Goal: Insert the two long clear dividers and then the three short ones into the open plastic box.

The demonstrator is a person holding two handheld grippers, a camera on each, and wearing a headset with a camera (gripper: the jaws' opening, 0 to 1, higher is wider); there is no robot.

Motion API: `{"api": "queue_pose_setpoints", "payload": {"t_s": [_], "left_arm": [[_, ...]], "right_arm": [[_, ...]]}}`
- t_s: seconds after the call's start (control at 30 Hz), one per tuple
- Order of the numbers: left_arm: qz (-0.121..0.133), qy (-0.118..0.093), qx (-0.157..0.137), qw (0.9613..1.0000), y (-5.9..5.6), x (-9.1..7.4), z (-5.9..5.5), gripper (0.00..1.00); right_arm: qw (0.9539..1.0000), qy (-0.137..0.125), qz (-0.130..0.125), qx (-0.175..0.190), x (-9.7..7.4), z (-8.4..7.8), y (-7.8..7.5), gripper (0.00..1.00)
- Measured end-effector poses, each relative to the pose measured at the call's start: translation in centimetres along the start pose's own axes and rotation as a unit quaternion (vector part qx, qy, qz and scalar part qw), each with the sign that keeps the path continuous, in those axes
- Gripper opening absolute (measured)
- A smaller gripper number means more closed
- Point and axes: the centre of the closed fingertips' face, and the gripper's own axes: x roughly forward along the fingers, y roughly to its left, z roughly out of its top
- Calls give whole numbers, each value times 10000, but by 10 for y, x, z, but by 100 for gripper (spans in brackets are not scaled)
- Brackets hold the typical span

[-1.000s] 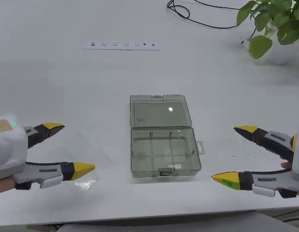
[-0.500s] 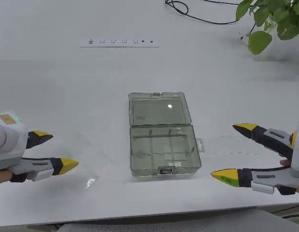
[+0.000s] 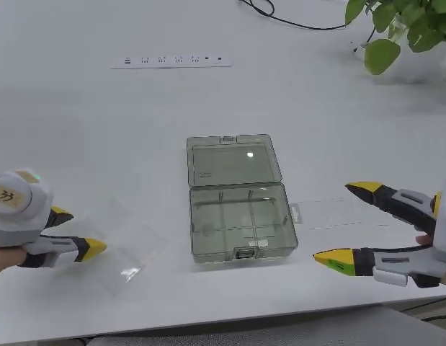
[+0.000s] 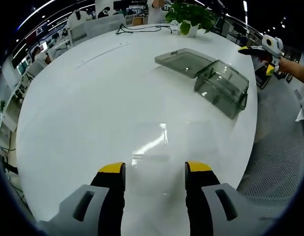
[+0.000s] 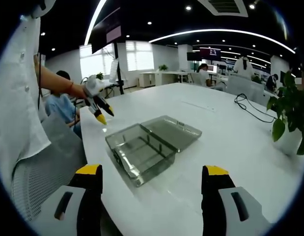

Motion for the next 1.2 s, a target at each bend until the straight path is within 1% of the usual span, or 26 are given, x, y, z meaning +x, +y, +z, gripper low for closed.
{"api": "queue_pose_setpoints", "payload": {"t_s": [0.1, 0.27, 0.4, 0.47, 0.73, 0.93, 1.0, 1.2], "left_arm": [[7, 180, 26, 9998, 1, 3, -5, 44], [70, 349, 35, 9994, 3, 5, -9, 43], [91, 448, 83, 9989, 3, 7, -11, 40], [132, 468, 126, 9987, 4, 6, -11, 40], [160, 624, 54, 9979, 2, 7, -10, 37], [150, 756, 35, 9970, 7, 6, -10, 33], [110, 805, 35, 9967, 7, 7, -11, 32], [100, 953, -96, 9954, 7, 8, -10, 32]], "right_arm": [[10000, -7, -13, 11, 0, 0, -1, 84], [10000, -36, -37, 25, 0, 2, -4, 84], [10000, -51, -47, 34, 0, 3, -6, 83], [10000, -48, -47, 34, 1, 3, -6, 83], [10000, -54, -42, 54, 2, 2, -6, 82], [9999, -63, -49, 72, 2, 1, -6, 82], [9999, -62, -51, 76, 2, 1, -6, 82], [9999, -47, -54, 84, 2, 0, -6, 82]]}}
